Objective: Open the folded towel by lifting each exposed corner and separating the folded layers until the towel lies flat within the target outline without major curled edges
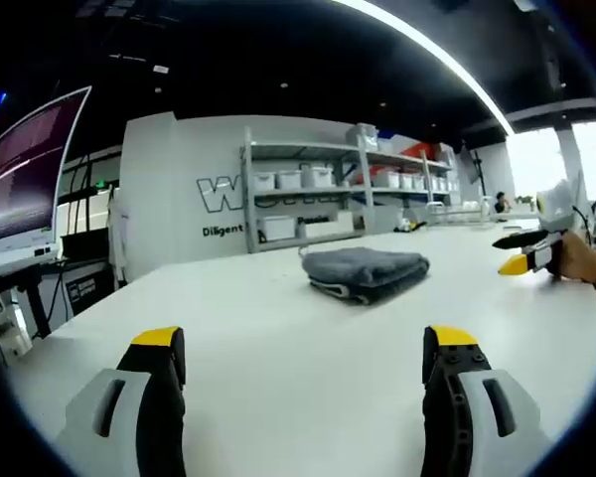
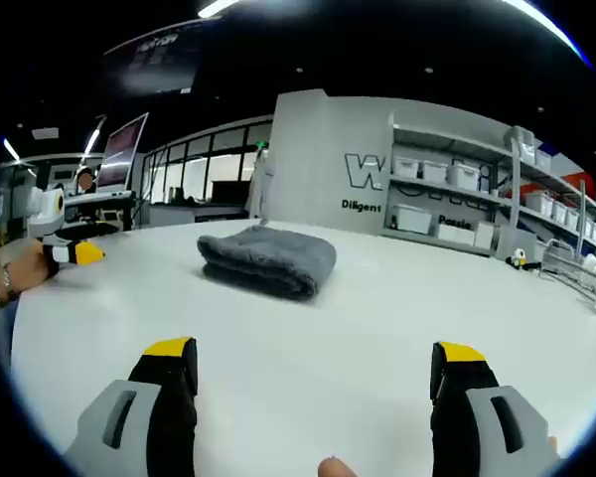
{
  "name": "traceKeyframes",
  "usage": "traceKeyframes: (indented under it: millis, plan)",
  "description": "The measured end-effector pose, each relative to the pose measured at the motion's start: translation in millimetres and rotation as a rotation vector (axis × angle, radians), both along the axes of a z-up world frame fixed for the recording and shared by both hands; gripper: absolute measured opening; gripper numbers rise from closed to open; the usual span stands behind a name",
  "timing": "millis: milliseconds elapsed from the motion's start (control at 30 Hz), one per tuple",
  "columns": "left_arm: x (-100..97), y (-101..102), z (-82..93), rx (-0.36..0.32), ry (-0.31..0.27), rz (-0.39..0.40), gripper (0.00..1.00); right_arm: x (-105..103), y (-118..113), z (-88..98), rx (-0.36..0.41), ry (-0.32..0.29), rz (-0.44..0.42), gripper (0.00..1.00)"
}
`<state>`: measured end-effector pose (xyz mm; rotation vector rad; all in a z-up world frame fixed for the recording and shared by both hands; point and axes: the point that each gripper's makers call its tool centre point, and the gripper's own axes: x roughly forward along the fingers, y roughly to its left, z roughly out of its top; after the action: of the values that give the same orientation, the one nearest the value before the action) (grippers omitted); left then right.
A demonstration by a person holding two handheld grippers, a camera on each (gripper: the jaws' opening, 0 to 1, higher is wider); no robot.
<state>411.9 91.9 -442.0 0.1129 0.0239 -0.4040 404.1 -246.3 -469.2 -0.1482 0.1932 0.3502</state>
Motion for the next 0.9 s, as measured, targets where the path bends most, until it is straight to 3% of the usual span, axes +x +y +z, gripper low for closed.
traceKeyframes:
  millis: [733, 900]
  plan:
    - [-4.7, -1, -3.9, 0.000, 0.011, 0.004, 0.97, 4, 2, -2.0, 0.006, 0.019, 0.021, 0.99]
    - [-5.3, -1, -4.6, 0.000, 0.013, 0.004, 0.97, 8, -7, 1.0, 0.022, 0.013, -0.004, 0.99]
